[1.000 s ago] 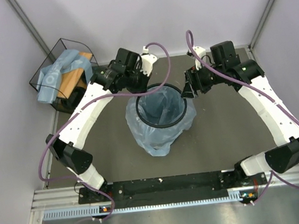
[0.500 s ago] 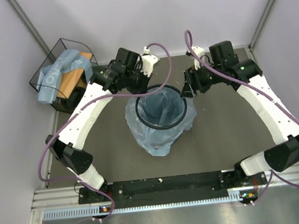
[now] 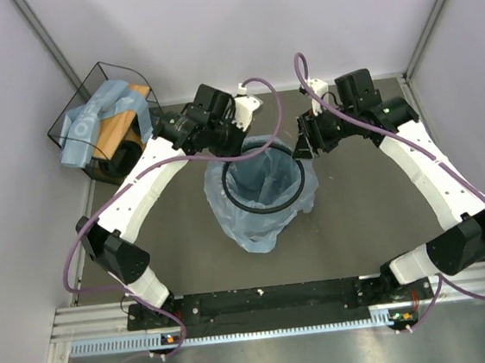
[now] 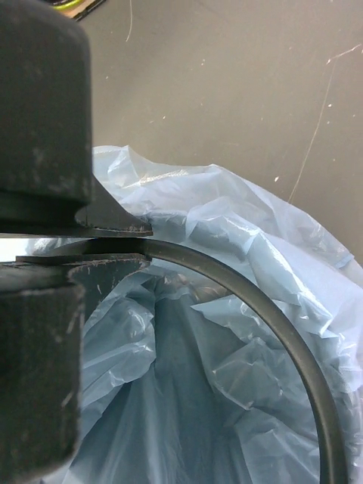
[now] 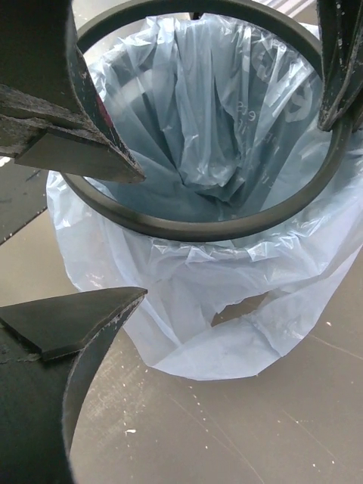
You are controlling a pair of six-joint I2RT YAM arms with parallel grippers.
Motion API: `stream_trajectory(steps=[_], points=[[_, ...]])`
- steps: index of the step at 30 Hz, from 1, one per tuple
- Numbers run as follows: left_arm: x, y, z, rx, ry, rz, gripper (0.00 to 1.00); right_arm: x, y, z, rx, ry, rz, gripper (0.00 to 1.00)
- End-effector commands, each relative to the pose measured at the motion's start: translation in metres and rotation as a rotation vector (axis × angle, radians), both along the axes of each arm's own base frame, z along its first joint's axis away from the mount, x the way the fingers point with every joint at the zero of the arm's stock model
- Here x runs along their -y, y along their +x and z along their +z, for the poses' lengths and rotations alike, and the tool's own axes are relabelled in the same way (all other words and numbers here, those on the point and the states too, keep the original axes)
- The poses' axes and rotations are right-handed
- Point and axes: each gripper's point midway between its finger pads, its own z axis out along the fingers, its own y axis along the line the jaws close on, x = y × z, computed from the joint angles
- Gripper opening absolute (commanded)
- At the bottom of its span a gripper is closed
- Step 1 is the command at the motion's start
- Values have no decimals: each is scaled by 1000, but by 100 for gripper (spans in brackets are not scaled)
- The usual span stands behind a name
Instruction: Put the trash bags into the trash bin
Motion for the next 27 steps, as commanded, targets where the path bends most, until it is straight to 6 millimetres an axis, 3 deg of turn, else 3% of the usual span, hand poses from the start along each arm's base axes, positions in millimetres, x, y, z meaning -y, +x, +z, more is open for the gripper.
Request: stream_trajectory(steps=[1,8,18,27], points=[[-2,7,50,134,-66,20,0,-6,0,15,61,31,31,59],[-2,16,61,162,-61,28,0,-9,1,20,65,44,36,61],[-10,17,20,105,7,28,0,-10,4,10,47,29,38,61],[-9,19,12,101,1,45,8,-10,5,5,41,26,45,60]])
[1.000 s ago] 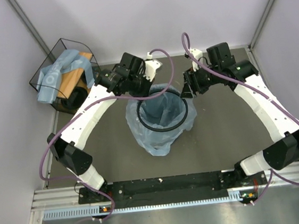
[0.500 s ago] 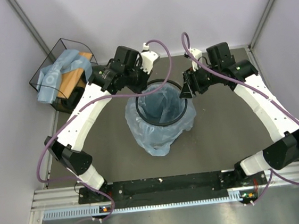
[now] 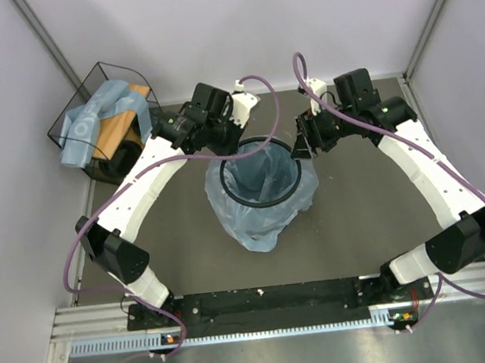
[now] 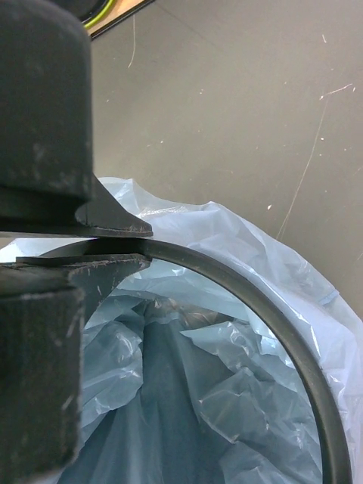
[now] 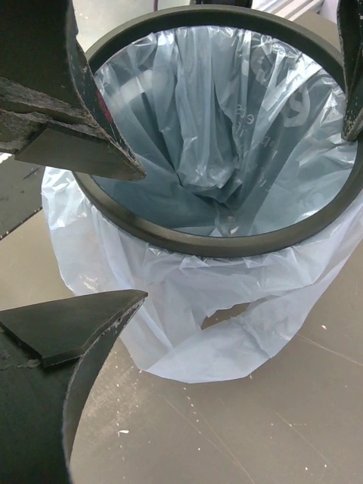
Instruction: Put the trash bags into the trash bin
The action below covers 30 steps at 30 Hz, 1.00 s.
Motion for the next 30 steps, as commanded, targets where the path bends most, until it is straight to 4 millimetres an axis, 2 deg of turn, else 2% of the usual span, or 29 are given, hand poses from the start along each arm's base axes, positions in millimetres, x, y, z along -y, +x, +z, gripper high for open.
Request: stream_trajectory(steps=[1,5,7,8,12,14,15,17,18,20,21,22,23,24,25,30], points=[[-2,2,9,38,-20,12,11,-7,2,5,34,18,31,60],[-5,1,19,54,-21,16,29,-7,2,9,48,21,31,63],[-8,1,33,77,-30,20,39,-7,4,16,63,26,24,65],[-9,2,38,85,-36,21,42,-5,4,20,74,29,20,68],[-19,5,76,138,-110,37,58,-3,3,43,119,69,22,75],[-25,6,94,168,-160,46,60,-5,-1,55,136,100,45,78],[-33,0,107,162,-240,40,61,-7,-4,69,167,126,63,78],[-30,-8,130,174,-398,-30,61,-18,-20,84,135,211,141,79],[-29,-33,132,101,-521,-108,62,-25,-27,91,105,254,166,79],[-21,-49,142,100,-637,-189,61,-39,-46,99,25,329,232,78],[-16,-67,130,2,-704,-199,60,-48,-53,101,13,350,271,78],[-8,-85,129,-72,-771,-268,59,-53,-57,100,-20,366,281,78],[-2,-87,136,-57,-829,-314,59,-57,-62,99,-44,380,304,79],[1,-96,116,-195,-882,-274,58,-60,-64,94,-73,383,314,78],[4,-105,113,-249,-917,-308,58,-62,-64,90,-100,388,315,78],[9,-100,81,-376,-944,-238,57,-63,-64,58,-180,363,318,77]])
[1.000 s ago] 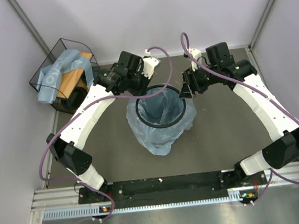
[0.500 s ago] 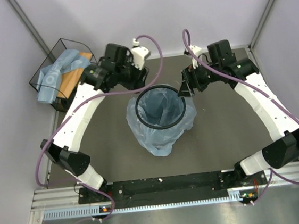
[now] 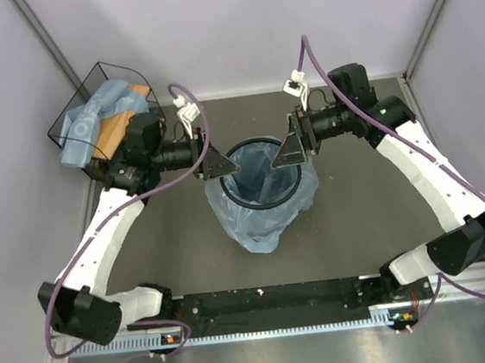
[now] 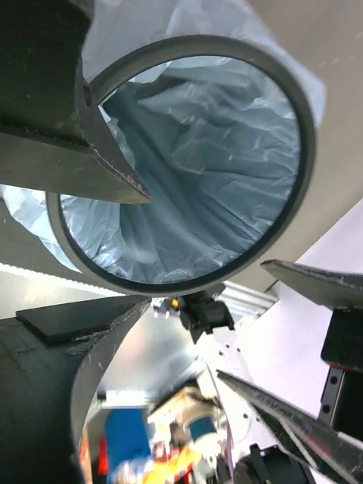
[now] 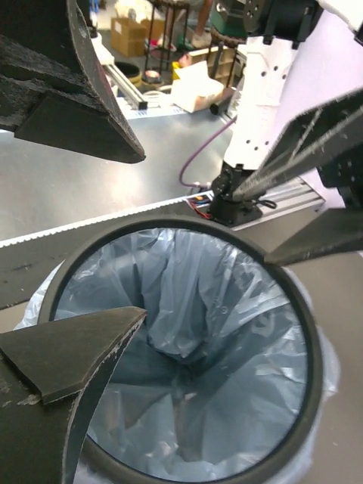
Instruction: Put the trash bags into the trash bin
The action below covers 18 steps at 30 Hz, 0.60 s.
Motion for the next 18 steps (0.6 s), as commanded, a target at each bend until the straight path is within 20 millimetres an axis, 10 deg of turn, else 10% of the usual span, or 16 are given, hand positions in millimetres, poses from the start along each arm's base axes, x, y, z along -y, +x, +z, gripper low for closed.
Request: stream_trajectory(steps=[1,8,18], points=[[12,0,-4,-111,-91,-76,57,-4,-2,-19,-76,12,40,77],[7,12,-65,-233,24,-13,54,0,5,-70,-188,-47,36,75],[-4,19,-105,-268,170,50,53,9,12,-120,-251,-119,19,71]])
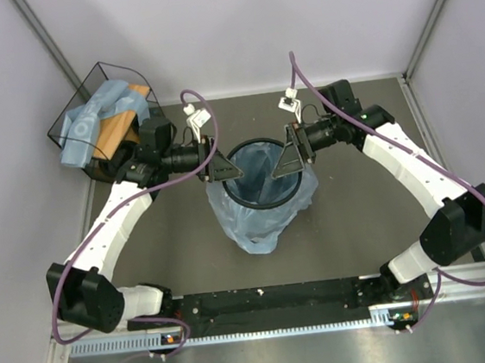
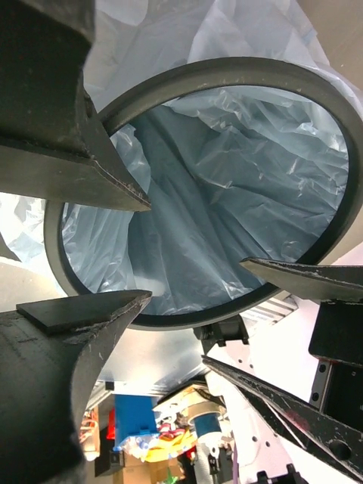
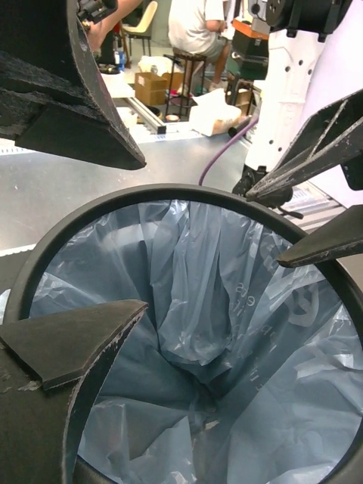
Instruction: Put the trash bags into the trash bin
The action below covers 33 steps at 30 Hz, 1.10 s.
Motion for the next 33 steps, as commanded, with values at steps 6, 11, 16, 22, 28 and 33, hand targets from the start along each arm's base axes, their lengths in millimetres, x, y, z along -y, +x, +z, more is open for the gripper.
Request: stream_trajectory(steps=[6,11,16,22,28,33], points=[[-14,7,-42,-35,166,43,53,12,6,-65,-70,-136,-22,70],[-4,-5,-3,40,50,-52,54,2,-3,-14,54,-55,15,73],[-1,-13,50,216,-45,-104,54,-3,-23,35,124,36,54,73],[4,-47,93,319,-169,-168,54,-14,-18,91,150,162,7,73],[28,-81,84,192,-256,-223,52,-29,14,91,89,186,-80,74],[46,-93,82,163,-269,-243,53,-42,38,78,42,173,-116,74]])
